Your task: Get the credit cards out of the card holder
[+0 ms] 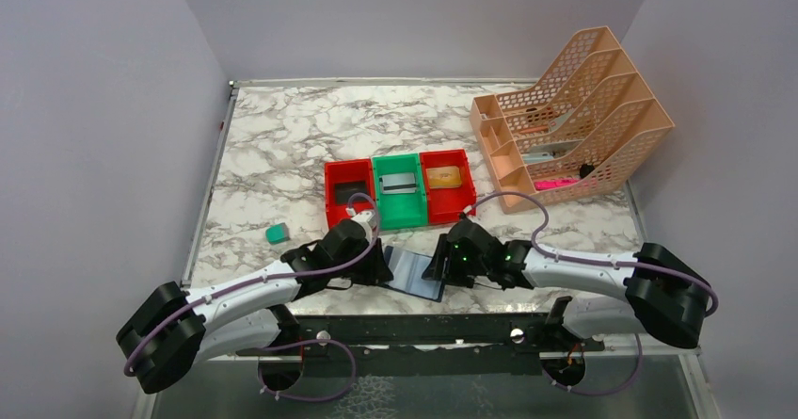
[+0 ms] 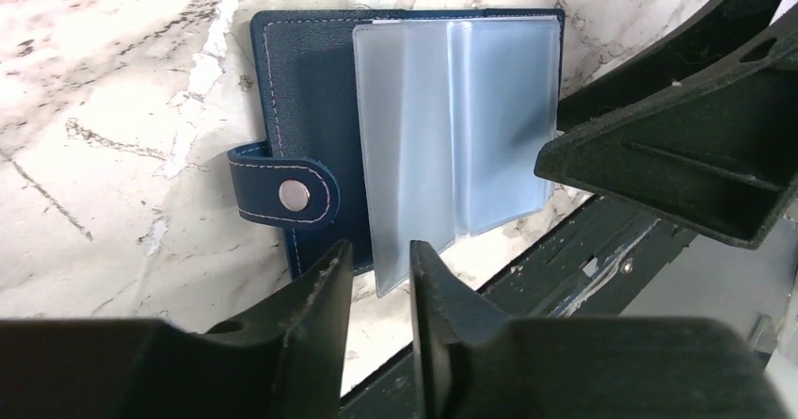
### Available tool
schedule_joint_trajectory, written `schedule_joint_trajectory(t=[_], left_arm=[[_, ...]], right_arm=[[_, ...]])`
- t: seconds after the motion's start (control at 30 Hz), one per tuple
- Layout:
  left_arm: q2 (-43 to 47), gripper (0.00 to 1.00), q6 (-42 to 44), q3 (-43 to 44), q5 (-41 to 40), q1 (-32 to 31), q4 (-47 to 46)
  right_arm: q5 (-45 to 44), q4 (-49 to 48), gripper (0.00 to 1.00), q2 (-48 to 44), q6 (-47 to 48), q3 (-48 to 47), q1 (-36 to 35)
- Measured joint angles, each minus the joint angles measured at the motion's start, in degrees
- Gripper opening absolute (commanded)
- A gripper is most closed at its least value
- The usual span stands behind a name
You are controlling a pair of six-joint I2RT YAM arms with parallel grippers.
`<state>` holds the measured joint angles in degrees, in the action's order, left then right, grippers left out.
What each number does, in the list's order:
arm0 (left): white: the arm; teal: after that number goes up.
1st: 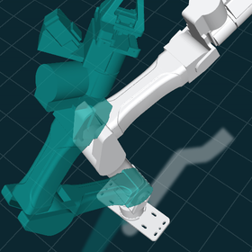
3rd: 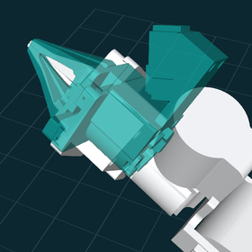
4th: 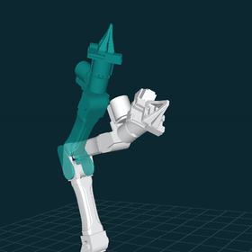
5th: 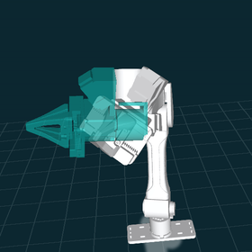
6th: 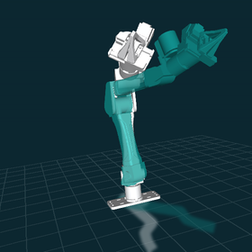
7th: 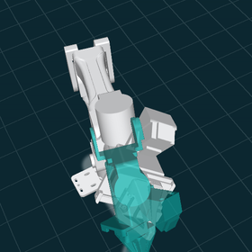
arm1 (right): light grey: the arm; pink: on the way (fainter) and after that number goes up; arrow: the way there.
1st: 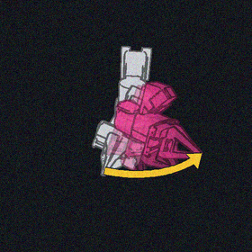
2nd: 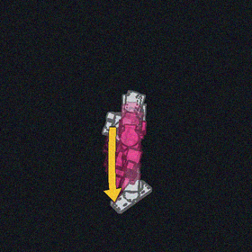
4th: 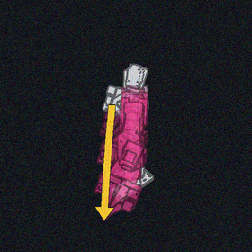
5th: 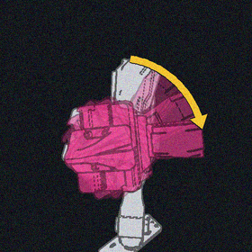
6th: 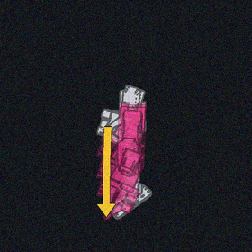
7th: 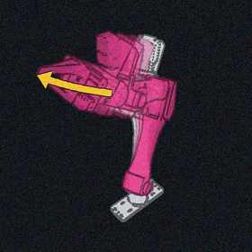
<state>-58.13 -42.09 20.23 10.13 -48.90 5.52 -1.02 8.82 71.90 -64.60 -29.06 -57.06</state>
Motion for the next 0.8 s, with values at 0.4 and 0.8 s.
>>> schedule_joint_trajectory(t=[0.4,0.8], left_arm=[[-0.4,0.56,2.4,3.0,-5.7,-0.1,3.7],[-1.8,0.48,2.5,2.0,-5.7,-0.1,3.6]], right_arm=[[-2.7,1.8,0.61,-2.0,0.3,-0.9,0.0],[0.3,-2.9,0.6,0.9,0.9,-0.9,0.0]])
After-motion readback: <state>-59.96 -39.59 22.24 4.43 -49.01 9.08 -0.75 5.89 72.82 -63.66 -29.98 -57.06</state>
